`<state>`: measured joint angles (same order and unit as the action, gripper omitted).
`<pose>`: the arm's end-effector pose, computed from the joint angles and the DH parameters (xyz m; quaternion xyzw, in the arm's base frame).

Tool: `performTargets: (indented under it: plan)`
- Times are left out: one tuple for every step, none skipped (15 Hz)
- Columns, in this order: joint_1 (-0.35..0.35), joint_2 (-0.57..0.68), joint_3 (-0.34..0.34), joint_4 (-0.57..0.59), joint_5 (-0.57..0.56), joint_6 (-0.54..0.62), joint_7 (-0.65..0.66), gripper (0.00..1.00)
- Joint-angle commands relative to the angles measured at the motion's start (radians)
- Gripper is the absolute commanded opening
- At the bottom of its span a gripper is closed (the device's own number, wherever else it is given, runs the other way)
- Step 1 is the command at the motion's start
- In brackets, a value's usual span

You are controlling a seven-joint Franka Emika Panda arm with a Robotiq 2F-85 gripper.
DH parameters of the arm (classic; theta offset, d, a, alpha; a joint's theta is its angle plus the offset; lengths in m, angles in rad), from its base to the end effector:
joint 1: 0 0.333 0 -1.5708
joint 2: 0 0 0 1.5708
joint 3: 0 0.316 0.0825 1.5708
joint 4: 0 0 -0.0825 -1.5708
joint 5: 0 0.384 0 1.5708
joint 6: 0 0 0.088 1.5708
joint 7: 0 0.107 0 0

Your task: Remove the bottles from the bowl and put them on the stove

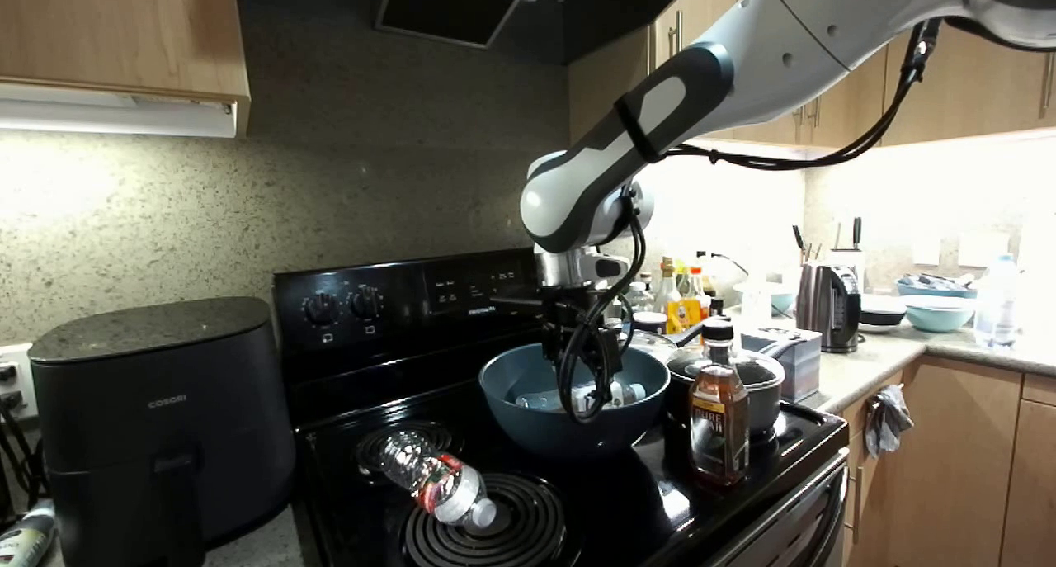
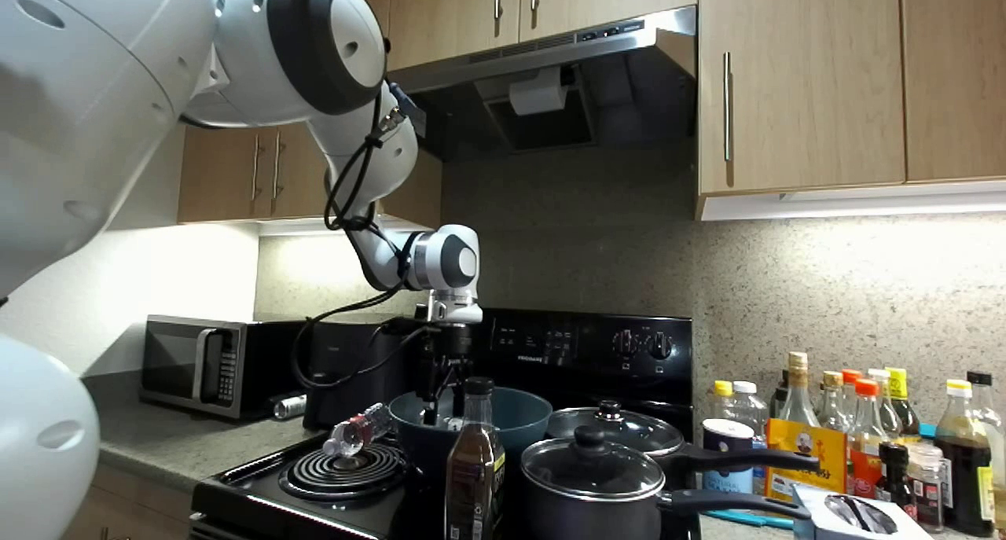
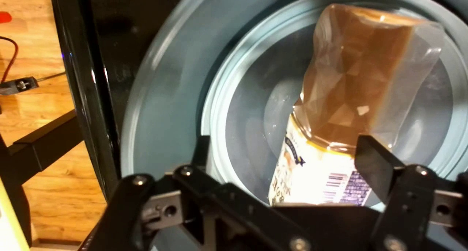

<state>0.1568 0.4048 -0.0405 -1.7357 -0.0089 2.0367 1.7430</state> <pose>0.6400 0.0765 0.3380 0.6886 -0.7232 -0.0214 0.0486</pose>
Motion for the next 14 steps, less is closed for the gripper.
performTargets:
  plan:
    - [-0.010, 0.057, 0.006, 0.080, 0.009, -0.039, 0.007, 1.00]
    - [-0.009, 0.071, 0.004, 0.098, 0.006, -0.040, 0.007, 1.00]
    - [-0.008, 0.084, 0.001, 0.115, 0.004, -0.040, 0.007, 1.00]
    - [-0.004, 0.090, -0.005, 0.124, -0.008, -0.016, 0.013, 1.00]
    - [-0.002, 0.099, -0.009, 0.138, -0.014, -0.010, 0.017, 1.00]
    - [-0.002, 0.111, -0.010, 0.156, -0.010, -0.018, 0.018, 1.00]
    - [-0.002, 0.121, -0.012, 0.168, -0.009, -0.024, 0.019, 1.00]
    - [-0.001, 0.133, -0.013, 0.178, -0.008, -0.026, 0.020, 1.00]
    - [-0.001, 0.145, -0.014, 0.189, -0.006, -0.029, 0.021, 1.00]
    - [-0.002, 0.158, -0.015, 0.201, -0.004, -0.032, 0.020, 1.00]
    - [-0.003, 0.169, -0.016, 0.213, -0.001, -0.035, 0.019, 1.00]
    - [-0.004, 0.182, -0.017, 0.226, 0.003, -0.041, 0.021, 1.00]
    - [-0.005, 0.194, -0.017, 0.237, 0.005, -0.044, 0.020, 1.00]
    - [-0.005, 0.206, -0.017, 0.245, 0.007, -0.048, 0.019, 1.00]
